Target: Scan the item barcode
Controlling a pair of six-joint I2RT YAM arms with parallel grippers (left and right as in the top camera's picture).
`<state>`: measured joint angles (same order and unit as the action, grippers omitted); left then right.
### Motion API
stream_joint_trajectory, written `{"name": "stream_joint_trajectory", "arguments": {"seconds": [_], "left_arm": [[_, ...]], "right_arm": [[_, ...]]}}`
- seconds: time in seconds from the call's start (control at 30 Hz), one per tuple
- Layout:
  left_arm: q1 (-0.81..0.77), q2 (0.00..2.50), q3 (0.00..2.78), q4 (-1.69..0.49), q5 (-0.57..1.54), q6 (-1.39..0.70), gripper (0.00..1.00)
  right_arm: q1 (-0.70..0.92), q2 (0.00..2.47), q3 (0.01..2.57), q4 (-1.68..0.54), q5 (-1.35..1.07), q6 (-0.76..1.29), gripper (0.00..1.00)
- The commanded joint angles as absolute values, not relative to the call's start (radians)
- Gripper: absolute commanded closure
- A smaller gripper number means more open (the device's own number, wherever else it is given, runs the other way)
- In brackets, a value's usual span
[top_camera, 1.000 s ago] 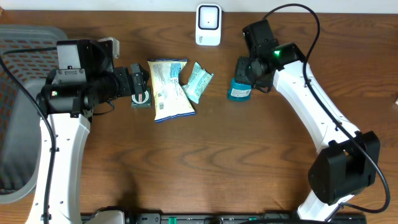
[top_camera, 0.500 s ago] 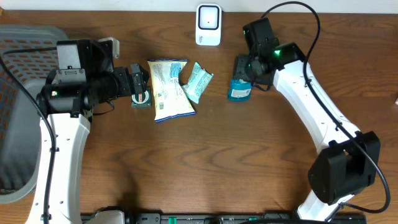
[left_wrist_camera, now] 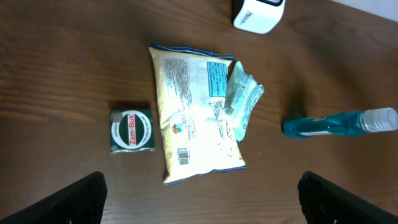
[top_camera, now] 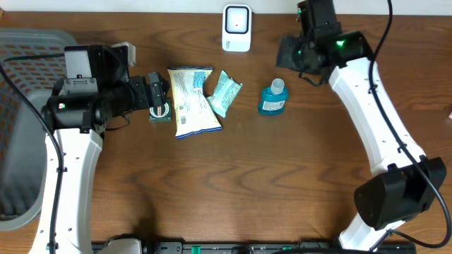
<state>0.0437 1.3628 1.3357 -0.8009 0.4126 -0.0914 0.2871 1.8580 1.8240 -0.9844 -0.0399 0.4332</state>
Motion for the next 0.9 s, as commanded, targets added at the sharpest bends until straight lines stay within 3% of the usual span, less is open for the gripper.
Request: {"name": "stream_joint_trajectory", "arguments": {"seconds": [0.0, 0.13, 0.27, 0.47, 0.87], "left_arm": [[0.043, 1.365, 1.337, -0.801, 0.406, -0.075, 0.02], [0.043, 1.365, 1.337, -0.800, 0.406, -0.075, 0.02], [0.043, 1.365, 1.337, -0.801, 0.406, -0.075, 0.03], [0.043, 1.365, 1.337, -0.800, 0.406, -0.075, 0.02], [0.043, 1.365, 1.337, -0.800, 0.406, -0.075, 0.02]], "right_arm": [[0.294, 1.857, 1.838, -1.033, -0.153, 0.234, 0.39], [0.311, 1.857, 1.837, -1.126, -0.149, -0.002, 0.34], [0.321, 1.857, 1.837, -1.194, -0.148, -0.115, 0.28], [0.322, 1.858, 1.836, -1.208, -0.149, -0.116, 0.22], [0.323, 1.860, 1.739, -1.132, -0.149, 0.026, 0.27]]}}
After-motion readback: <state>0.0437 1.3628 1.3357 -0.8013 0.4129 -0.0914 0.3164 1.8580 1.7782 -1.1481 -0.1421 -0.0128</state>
